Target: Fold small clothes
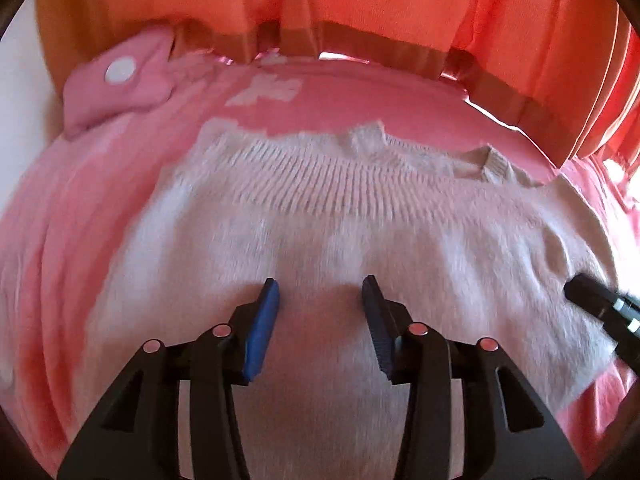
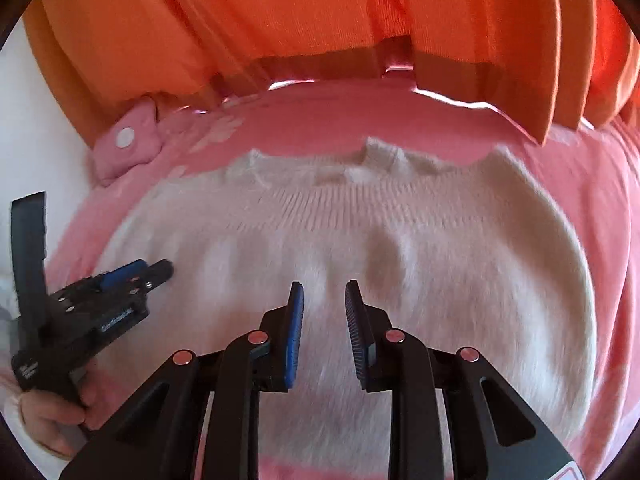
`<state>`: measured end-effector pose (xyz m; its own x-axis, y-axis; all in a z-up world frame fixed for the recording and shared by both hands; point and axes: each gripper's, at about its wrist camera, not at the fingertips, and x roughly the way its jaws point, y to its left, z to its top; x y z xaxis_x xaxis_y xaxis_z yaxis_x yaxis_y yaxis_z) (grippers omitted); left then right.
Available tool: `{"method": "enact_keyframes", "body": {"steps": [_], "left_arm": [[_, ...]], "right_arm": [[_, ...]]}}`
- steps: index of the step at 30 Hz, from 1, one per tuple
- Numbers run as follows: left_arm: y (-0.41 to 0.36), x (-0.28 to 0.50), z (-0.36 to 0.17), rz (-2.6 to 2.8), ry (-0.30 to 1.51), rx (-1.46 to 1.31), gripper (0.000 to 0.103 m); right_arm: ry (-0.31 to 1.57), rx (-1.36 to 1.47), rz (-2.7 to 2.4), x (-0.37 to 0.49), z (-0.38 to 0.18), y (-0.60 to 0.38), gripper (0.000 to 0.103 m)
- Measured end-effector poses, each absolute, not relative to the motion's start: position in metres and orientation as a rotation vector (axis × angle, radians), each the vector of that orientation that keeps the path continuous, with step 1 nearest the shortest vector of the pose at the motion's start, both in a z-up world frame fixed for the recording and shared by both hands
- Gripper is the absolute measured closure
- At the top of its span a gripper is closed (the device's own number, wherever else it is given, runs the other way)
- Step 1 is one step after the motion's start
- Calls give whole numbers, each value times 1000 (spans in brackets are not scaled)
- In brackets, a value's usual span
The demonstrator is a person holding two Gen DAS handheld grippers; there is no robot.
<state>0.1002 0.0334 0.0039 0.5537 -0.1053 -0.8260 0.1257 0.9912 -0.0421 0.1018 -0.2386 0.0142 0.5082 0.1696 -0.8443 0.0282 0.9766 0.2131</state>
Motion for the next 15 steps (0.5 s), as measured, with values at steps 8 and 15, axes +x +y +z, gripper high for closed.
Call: {"method": "enact_keyframes", "body": {"steps": [8, 15], "left_arm": [[28, 52, 9, -82, 903, 103, 58], [35, 31, 4, -85, 911, 84, 56]], "right_arm": [[936, 196, 80, 64, 14, -225, 78], [900, 200, 49, 49, 12, -220, 78]]}}
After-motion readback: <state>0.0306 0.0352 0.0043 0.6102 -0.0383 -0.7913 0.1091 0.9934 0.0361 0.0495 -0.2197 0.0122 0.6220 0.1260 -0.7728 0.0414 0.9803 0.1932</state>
